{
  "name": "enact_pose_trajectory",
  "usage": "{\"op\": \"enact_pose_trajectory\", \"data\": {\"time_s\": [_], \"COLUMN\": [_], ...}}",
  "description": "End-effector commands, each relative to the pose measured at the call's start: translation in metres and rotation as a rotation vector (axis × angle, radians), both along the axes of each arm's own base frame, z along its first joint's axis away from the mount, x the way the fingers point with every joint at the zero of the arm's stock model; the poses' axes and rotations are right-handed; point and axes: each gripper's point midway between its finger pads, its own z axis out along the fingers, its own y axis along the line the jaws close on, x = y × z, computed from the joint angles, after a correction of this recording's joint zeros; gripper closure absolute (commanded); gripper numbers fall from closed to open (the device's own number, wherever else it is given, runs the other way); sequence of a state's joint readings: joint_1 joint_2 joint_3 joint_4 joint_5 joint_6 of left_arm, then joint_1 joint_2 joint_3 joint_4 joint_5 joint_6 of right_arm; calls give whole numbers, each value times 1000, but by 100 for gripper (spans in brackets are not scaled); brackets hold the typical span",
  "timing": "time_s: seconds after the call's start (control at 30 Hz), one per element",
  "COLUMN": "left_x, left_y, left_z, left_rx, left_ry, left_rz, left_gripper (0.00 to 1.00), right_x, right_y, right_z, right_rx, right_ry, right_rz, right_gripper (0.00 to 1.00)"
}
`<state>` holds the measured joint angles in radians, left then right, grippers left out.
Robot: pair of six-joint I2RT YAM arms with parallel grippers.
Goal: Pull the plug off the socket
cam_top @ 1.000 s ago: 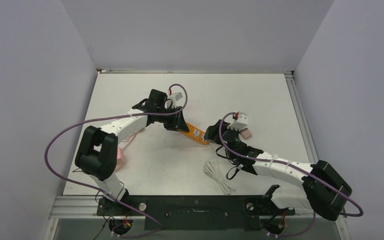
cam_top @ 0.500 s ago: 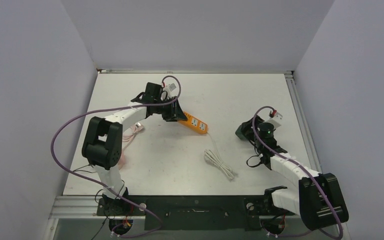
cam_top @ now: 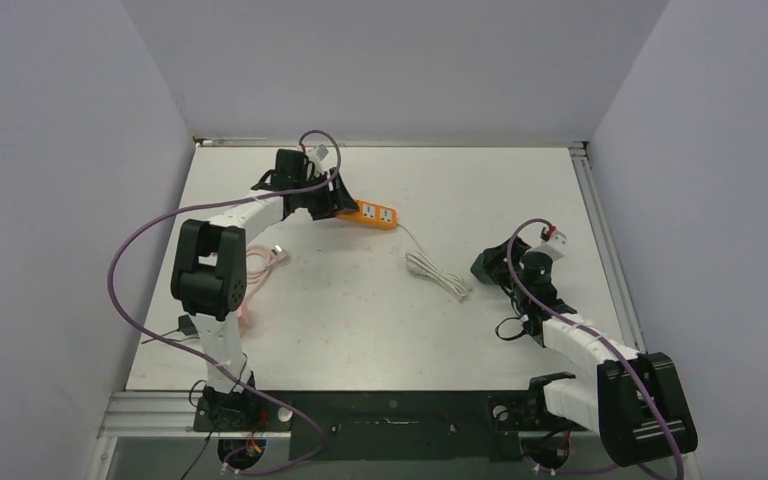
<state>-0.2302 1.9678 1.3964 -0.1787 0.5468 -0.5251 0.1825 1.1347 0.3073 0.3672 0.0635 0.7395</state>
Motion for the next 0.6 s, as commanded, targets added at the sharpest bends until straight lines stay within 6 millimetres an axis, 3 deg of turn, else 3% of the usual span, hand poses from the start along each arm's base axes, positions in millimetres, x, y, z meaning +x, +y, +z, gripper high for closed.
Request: {"op": "enact_pose_trajectory", "data": {"time_s": [0.0, 0.1, 0.27, 0.4, 0.43, 0.57], "left_x": [15, 16, 19, 18, 16, 5], "left_y": [35, 46, 62, 79, 83, 91], "left_z": [-25, -21, -3, 23, 31, 60], "left_rx": [194, 256, 338, 414, 426, 450], "left_ry": [-5, -17, -72, -149, -173, -248], "left_rz": [95, 119, 153, 187, 193, 197], "left_gripper": [31, 15, 8, 4, 0, 4], "right_x": [-1, -2, -3, -4, -5, -7], "right_y": [-9, -10, -13, -14, -15, -17], "right_z": [1, 4, 15, 25, 28, 33], "right_rx": [-31, -33, -55, -60, -64, -71], "right_ry": [-29, -45, -77, -109, -117, -135], "right_rz": [-23, -25, -29, -24, -26, -34], "right_gripper": [54, 42, 24, 8, 5, 0]}}
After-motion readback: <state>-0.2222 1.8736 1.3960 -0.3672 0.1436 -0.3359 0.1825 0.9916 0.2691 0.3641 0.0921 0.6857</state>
